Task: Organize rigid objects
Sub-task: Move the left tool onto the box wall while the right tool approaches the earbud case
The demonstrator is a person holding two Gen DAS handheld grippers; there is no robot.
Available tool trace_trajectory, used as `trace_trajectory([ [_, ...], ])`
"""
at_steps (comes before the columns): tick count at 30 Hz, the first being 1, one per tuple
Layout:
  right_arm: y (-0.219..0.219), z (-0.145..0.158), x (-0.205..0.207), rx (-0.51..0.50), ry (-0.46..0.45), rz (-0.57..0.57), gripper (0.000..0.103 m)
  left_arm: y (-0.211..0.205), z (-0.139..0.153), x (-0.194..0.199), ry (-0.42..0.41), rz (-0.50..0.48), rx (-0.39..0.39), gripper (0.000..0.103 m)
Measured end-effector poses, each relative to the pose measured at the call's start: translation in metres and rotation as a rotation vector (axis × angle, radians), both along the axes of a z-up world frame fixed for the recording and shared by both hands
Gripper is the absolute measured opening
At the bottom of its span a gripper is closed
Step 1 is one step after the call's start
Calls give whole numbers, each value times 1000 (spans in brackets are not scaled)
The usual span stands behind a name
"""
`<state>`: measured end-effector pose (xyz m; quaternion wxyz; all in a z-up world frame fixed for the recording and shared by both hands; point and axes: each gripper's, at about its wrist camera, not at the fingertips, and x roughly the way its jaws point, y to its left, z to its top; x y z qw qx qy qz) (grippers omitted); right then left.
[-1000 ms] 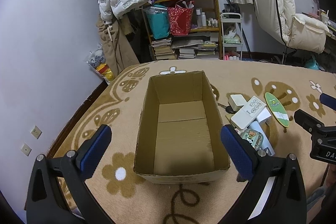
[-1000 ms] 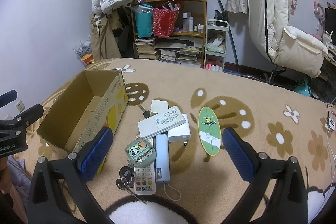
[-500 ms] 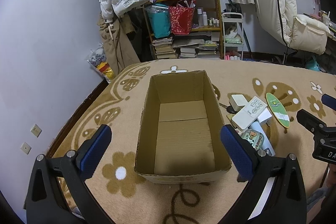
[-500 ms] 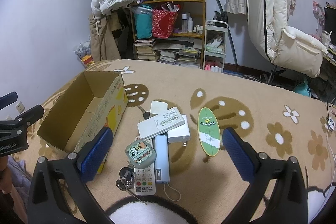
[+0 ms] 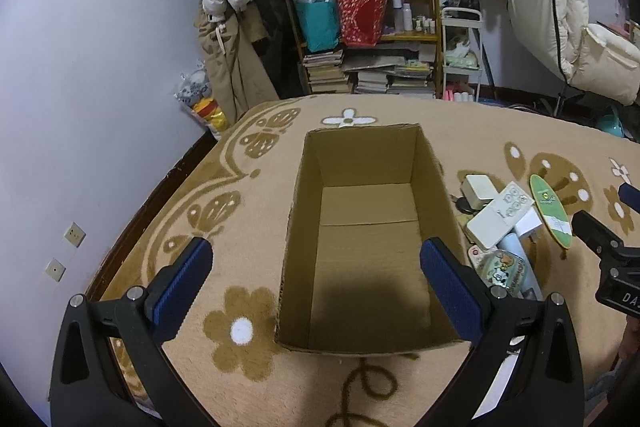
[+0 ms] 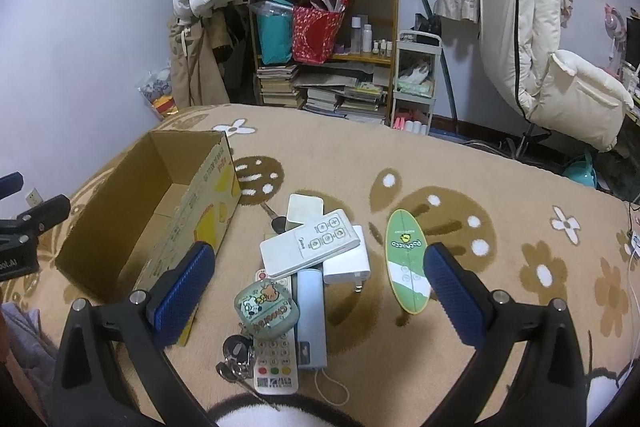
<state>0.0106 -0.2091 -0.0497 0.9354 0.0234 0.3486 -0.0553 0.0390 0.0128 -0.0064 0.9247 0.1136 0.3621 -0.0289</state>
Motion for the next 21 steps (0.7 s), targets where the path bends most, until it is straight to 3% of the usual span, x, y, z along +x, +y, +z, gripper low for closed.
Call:
trace_trajectory([
  [8, 9, -17, 20, -14, 55, 35, 103, 11, -8, 26, 69, 24, 1, 103],
  [21, 23, -44, 41, -44, 124, 106, 103, 29, -49, 68, 287, 53, 25, 103],
])
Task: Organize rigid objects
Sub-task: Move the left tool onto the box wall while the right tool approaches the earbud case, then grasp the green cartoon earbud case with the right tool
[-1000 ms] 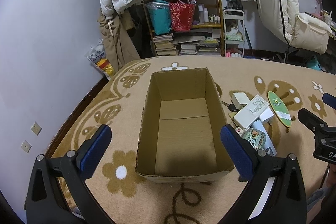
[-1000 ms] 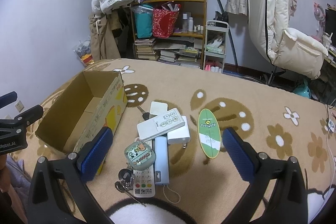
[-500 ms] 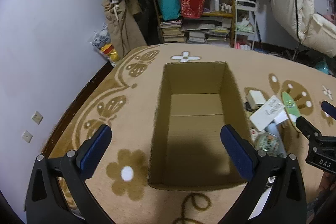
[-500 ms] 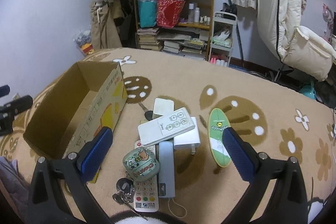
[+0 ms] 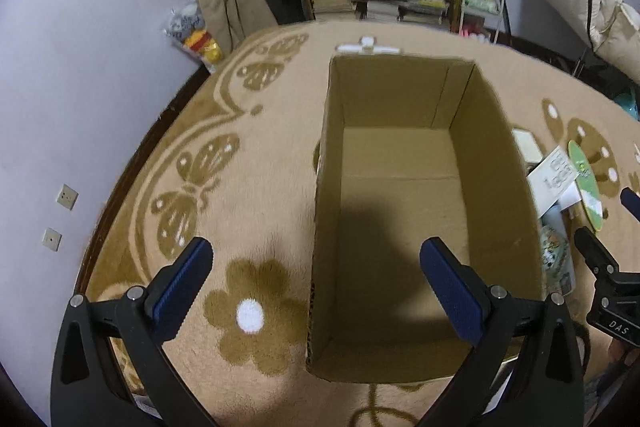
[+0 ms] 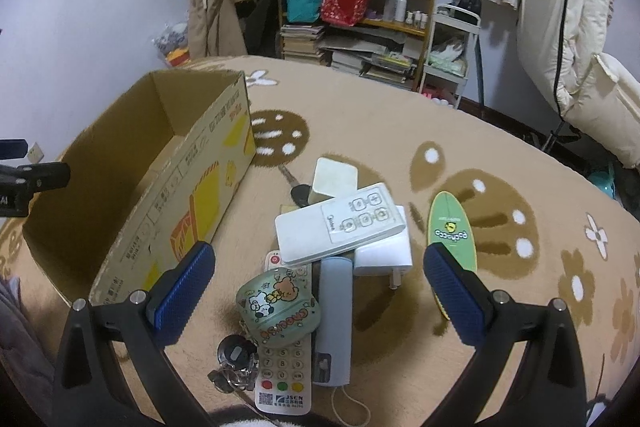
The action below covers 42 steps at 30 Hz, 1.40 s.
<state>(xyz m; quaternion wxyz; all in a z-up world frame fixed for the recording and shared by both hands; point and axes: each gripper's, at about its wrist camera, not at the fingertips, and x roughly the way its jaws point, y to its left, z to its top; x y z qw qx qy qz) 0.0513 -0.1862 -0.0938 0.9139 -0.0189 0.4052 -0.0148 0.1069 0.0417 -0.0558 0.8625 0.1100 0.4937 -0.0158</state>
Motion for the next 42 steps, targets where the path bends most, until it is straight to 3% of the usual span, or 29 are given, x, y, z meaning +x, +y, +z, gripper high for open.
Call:
trace_trajectory([
  [16, 4, -30, 15, 29, 107, 39, 101, 15, -49, 20, 179, 57, 82, 102],
  [21, 9, -39, 14, 24, 140, 64, 100, 18, -56, 21, 228, 62, 56, 79],
  [24, 14, -45, 14, 6, 157, 83, 95, 18, -62, 22, 249, 65, 60, 71],
  [28, 18, -54, 16, 0, 185, 105, 84, 17, -65, 21, 267, 66, 55, 47],
  [31, 20, -61, 17, 24, 224, 128, 64, 16, -65, 20, 269, 55, 39, 33],
  [36, 28, -61, 13, -27, 208, 128, 64, 15, -64, 18, 277, 38, 22, 21],
  [42, 23, -51, 12, 4, 175, 94, 63, 12, -66, 17, 282, 22, 13, 11],
])
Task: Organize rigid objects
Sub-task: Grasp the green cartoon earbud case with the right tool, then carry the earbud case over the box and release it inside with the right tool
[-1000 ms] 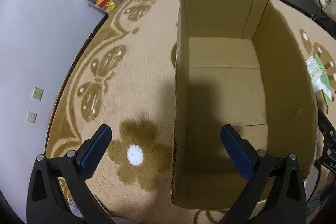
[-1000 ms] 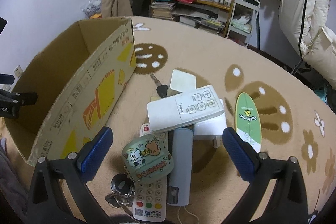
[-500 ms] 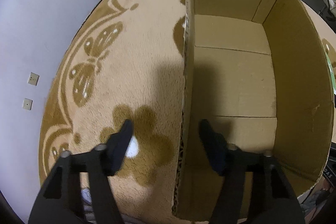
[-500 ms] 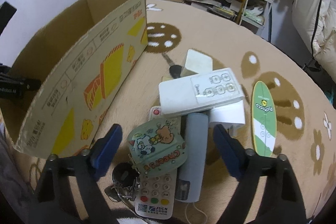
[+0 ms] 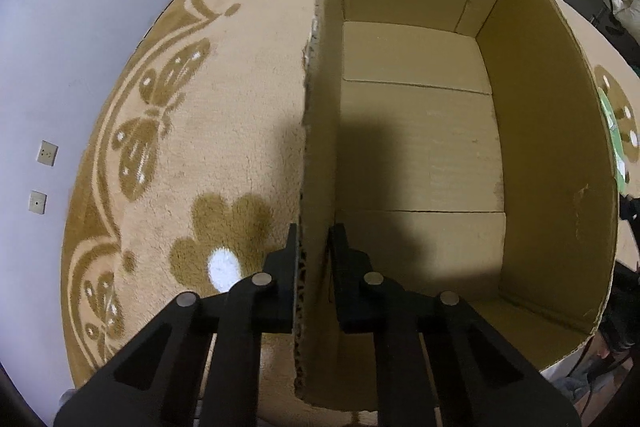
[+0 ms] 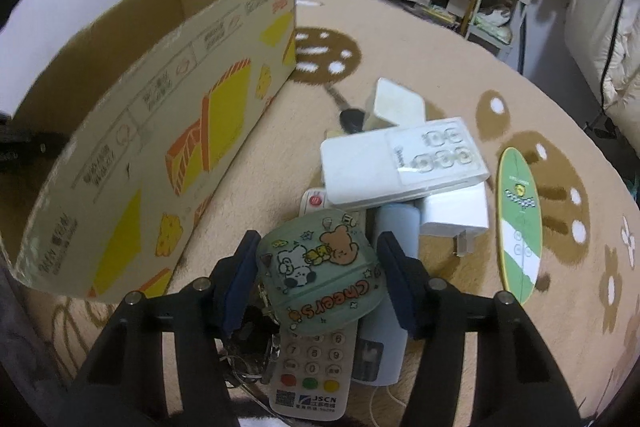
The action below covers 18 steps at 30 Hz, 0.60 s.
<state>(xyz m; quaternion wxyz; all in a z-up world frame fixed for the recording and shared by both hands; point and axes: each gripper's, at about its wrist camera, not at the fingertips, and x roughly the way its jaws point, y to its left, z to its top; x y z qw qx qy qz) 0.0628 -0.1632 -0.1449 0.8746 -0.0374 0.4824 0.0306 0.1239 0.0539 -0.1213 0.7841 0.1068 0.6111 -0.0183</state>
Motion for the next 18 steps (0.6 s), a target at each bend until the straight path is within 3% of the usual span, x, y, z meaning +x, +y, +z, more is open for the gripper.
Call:
trace_trajectory([
  [8, -7, 30, 0, 89, -88, -36, 63, 0, -1, 1, 7, 11, -6, 11],
  [18, 5, 76, 11, 122, -206, -7, 63, -2, -7, 4, 16, 9, 16, 11],
])
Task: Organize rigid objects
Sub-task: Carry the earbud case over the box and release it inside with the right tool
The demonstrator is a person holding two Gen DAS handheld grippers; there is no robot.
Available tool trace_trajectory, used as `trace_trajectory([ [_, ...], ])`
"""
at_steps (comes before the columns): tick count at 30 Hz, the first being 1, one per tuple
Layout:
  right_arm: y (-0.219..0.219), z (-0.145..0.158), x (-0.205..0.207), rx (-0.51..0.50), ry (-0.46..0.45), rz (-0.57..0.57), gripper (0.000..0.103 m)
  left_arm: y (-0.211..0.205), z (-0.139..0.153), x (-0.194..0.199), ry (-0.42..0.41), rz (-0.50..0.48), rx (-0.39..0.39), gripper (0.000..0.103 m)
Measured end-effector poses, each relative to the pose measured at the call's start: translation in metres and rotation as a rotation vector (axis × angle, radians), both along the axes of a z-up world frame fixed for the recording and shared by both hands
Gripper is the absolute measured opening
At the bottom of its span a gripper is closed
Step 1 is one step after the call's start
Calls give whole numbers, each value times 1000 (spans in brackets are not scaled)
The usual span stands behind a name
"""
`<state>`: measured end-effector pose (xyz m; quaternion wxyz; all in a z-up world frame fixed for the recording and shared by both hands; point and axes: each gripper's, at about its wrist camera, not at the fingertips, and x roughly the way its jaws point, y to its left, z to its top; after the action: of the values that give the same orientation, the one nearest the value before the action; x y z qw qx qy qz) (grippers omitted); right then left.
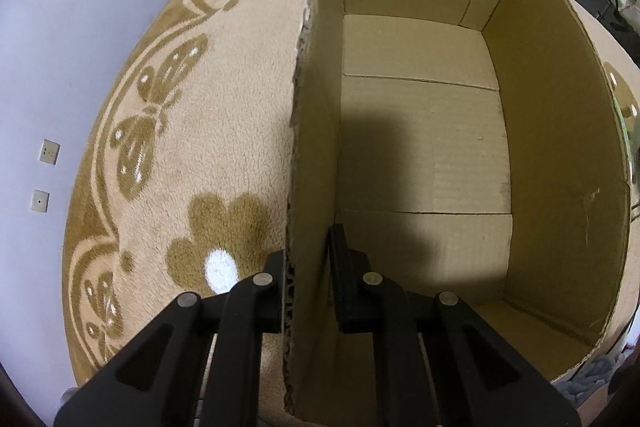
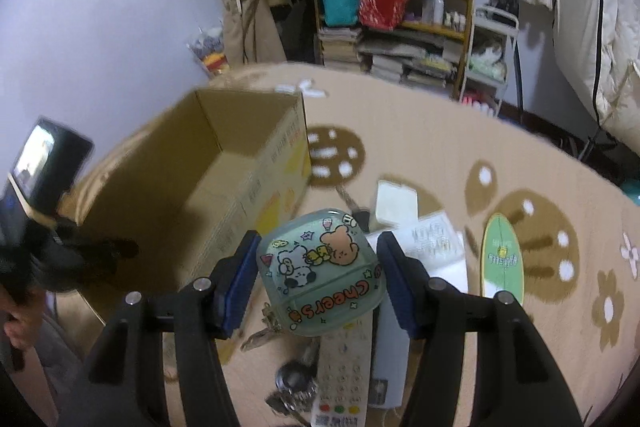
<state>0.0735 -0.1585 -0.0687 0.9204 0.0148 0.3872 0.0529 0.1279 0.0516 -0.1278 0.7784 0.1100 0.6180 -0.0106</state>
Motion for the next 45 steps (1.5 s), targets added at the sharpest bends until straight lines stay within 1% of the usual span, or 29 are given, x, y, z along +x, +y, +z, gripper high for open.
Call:
trace_trajectory([
  [9, 13, 44, 23, 58, -106, 38, 63, -4, -1, -1, -4, -4, 14, 12],
  [14, 28, 57, 39, 84, -133, 73, 63, -4, -1, 0, -4, -2, 12, 12],
  [19, 41, 65, 46, 136, -156, 91, 63, -3, -1, -1, -3, -2, 11, 12],
  [21, 45, 62, 50, 140, -149, 96, 63, -3, -1, 0, -2, -2, 8, 12],
  [23, 50, 54, 56, 144, -124, 101, 63, -2, -1, 0, 1, -6, 7, 12],
  [29, 53, 25, 67, 169, -24, 106, 63, 2, -1, 2, 6, 4, -15, 12],
  [32, 54, 12, 69, 150, 11, 109, 63, 3, -2, 1, 5, 1, -12, 12],
  [36, 53, 1, 68, 138, 36, 106, 64, 3, -2, 1, 8, 5, -19, 12],
  [39, 53, -5, 69, 142, 56, 123, 64, 4, -2, 1, 10, 9, -27, 12],
  [42, 53, 0, 66, 134, 30, 126, 64, 5, -2, 1, 9, 8, -25, 12],
  [45, 51, 5, 65, 155, 28, 122, 64, 7, -2, 2, 13, 13, -34, 12],
])
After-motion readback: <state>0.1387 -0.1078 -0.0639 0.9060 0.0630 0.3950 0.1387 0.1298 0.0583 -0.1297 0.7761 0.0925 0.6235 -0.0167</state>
